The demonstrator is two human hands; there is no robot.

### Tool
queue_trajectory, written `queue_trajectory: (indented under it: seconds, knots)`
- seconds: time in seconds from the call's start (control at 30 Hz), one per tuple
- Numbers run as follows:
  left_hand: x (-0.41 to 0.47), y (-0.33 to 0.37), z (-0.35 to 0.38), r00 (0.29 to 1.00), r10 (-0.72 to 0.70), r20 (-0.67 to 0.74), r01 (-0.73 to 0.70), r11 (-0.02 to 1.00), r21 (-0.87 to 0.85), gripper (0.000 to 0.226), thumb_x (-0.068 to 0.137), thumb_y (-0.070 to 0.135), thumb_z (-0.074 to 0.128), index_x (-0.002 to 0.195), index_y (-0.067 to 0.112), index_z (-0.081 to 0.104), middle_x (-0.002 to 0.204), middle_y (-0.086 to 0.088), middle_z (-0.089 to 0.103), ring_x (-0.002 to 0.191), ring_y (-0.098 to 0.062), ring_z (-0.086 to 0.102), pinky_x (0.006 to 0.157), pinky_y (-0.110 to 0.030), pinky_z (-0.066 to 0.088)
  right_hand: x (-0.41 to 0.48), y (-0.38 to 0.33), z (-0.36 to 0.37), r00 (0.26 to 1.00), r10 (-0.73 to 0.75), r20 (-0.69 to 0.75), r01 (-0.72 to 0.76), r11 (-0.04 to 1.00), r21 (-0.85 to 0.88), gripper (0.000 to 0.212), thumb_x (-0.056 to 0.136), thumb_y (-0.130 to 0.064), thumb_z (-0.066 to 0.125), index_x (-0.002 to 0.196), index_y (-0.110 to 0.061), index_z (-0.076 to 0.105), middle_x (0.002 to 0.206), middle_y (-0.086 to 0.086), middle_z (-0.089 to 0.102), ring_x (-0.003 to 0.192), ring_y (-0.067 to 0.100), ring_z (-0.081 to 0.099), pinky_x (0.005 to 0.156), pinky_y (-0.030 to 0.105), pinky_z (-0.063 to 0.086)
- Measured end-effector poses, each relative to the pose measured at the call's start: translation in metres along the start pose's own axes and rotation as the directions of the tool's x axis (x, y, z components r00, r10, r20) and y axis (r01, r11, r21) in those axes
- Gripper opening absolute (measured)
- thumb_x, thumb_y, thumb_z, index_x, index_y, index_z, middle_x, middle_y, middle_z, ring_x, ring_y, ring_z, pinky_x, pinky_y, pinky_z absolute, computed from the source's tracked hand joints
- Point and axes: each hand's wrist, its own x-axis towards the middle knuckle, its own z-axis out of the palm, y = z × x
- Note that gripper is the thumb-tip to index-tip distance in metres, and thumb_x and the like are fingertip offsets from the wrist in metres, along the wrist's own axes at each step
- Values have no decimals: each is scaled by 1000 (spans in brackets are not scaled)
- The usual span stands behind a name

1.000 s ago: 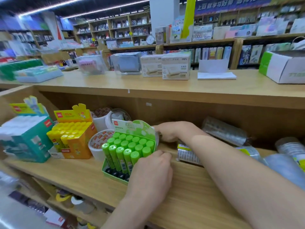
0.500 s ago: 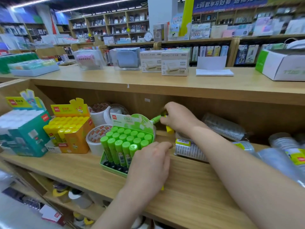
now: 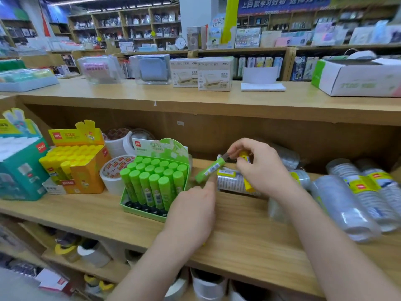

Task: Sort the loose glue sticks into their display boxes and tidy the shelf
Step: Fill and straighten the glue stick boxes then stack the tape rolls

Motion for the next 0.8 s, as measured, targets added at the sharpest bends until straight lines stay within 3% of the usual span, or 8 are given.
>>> queue_trajectory:
  seconds: [0.1, 0.17, 0.27, 0.43, 0.6, 0.7, 0.77, 0.8]
  knots:
    - [5, 3, 2, 998, -29, 65, 23, 995, 93, 70, 95, 16, 44, 152, 11, 3, 118, -8, 59, 107, -30, 58, 82, -39, 45, -11, 7, 4, 993, -32, 114, 49, 987, -154, 24, 86, -8, 53, 99, -25, 64, 94, -4, 61, 82, 3, 57, 72, 18, 40]
    - [8, 10, -3, 999, -23, 38, 17, 989, 150, 67, 96, 16, 43, 152, 8, 7, 124, -9, 55, 108, -30, 58, 83, -38, 45, -15, 8, 8, 972, -24, 234, 108, 930, -352, 25, 88, -23, 59, 113, -27, 62, 106, 0, 54, 100, 20, 57, 85, 31, 45]
    - [20, 21, -13, 1000, -5, 9, 2, 956, 292, 67, 94, 11, 43, 150, 1, 9, 130, -16, 47, 108, -30, 56, 80, -35, 46, -14, 4, 6, 958, -10, 286, 164, 838, -521, 35, 88, -26, 59, 122, -31, 58, 107, 2, 50, 101, 28, 58, 83, 36, 46]
    - [48, 28, -18, 970, -91, 224, 9, 940, 341, 36, 92, 3, 43, 127, -3, 45, 123, -19, 57, 113, -33, 56, 86, -37, 47, -12, 6, -9, 969, 90, 230, 64, 810, -583, 36, 85, -9, 55, 113, -31, 62, 102, 3, 49, 101, 29, 59, 77, 33, 45]
    - [37, 34, -19, 980, -104, 170, 44, 946, 322, 24, 89, 3, 45, 109, 8, 56, 113, -14, 62, 105, -33, 59, 80, -36, 48, -14, 17, -17, 971, 59, 231, 76, 841, -536, 36, 88, -9, 52, 115, -31, 61, 105, 4, 50, 104, 29, 58, 81, 34, 45]
    - [23, 28, -18, 994, -101, -40, 106, 981, 164, 4, 91, 15, 50, 93, 17, 53, 103, -7, 65, 96, -30, 62, 74, -37, 45, -17, 20, -22, 983, -98, 158, 166, 845, -508, 40, 90, -6, 50, 120, -31, 60, 105, 2, 50, 96, 27, 58, 72, 31, 41]
    - [11, 22, -19, 955, -162, -249, 121, 978, -172, 6, 92, 24, 57, 97, 23, 60, 93, 7, 66, 84, -18, 62, 71, -32, 45, -21, 17, -26, 985, -167, 41, 171, 943, -286, 37, 92, -4, 49, 113, -29, 65, 97, -2, 52, 89, 18, 57, 73, 29, 43]
    - [5, 23, -22, 932, -241, -271, 100, 890, -445, 8, 91, 22, 62, 97, 27, 63, 87, 12, 67, 74, -13, 62, 66, -28, 47, -24, 15, -27, 988, -154, 7, 154, 982, -110, 33, 94, -4, 49, 108, -28, 67, 91, -5, 56, 82, 7, 57, 72, 22, 44]
